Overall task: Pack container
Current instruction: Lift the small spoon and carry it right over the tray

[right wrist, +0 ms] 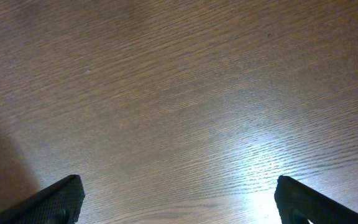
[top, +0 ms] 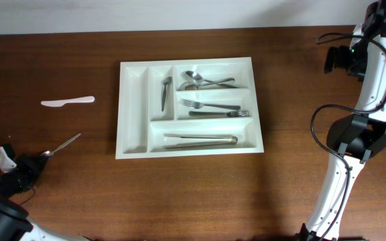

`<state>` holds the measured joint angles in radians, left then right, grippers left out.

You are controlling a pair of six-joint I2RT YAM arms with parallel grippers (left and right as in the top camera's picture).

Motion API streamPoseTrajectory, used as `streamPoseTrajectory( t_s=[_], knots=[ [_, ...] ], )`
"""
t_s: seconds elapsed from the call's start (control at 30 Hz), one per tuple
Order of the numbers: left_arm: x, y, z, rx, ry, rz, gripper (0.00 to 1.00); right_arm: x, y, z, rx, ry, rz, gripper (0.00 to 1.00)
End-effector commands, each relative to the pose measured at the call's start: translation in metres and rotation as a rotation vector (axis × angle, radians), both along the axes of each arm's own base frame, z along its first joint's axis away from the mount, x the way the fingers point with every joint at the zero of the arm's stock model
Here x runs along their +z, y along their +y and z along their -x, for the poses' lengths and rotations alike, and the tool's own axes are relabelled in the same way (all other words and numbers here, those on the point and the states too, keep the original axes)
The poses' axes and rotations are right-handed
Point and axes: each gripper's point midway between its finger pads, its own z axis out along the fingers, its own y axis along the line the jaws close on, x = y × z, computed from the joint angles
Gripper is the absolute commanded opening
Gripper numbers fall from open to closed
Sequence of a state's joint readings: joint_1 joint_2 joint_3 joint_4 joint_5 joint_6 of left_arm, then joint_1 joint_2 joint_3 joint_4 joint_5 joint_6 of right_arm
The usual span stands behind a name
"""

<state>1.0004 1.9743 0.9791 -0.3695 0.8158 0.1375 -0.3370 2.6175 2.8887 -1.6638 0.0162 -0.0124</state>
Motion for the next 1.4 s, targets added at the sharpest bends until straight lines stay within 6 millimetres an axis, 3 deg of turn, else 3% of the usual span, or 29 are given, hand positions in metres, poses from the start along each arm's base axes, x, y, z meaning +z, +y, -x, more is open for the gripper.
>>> streamPoseTrajectory(
  t_s=[0.0, 0.23, 0.5, 0.63, 0.97, 1.17, 1.37],
  knots=[
    [-0.011, -0.009, 0.004, -0.010, 0.015, 0.031, 0.02, 0.010, 0.000, 0.001, 0.004, -0.021, -0.001, 0.99],
    [0.014, -0.009, -0.014, -0.037, -0.115, 0.071, 0.02, 0.010, 0.000, 0.001, 0.004, -0.021, -0.001, 0.99],
    [0.067, -0.003, -0.041, -0.079, -0.353, 0.142, 0.02, 0.010, 0.000, 0.001, 0.004, -0.021, -0.001, 0.99],
    [0.087, -0.012, -0.047, -0.120, -0.445, 0.196, 0.02, 0.010, 0.000, 0.001, 0.004, -0.021, -0.001, 0.99],
    [0.126, -0.058, -0.069, -0.271, -0.529, 0.224, 0.02, 0.010, 0.000, 0.001, 0.004, -0.021, -0.001, 0.99],
    [0.164, -0.097, -0.088, -0.355, -0.492, 0.111, 0.02, 0.010, 0.000, 0.001, 0.004, -0.021, -0.001, 0.99],
    [0.205, -0.140, -0.104, -0.328, -0.396, -0.070, 0.02, 0.010, 0.000, 0.001, 0.004, -0.021, -0.001, 0.99]
  ],
)
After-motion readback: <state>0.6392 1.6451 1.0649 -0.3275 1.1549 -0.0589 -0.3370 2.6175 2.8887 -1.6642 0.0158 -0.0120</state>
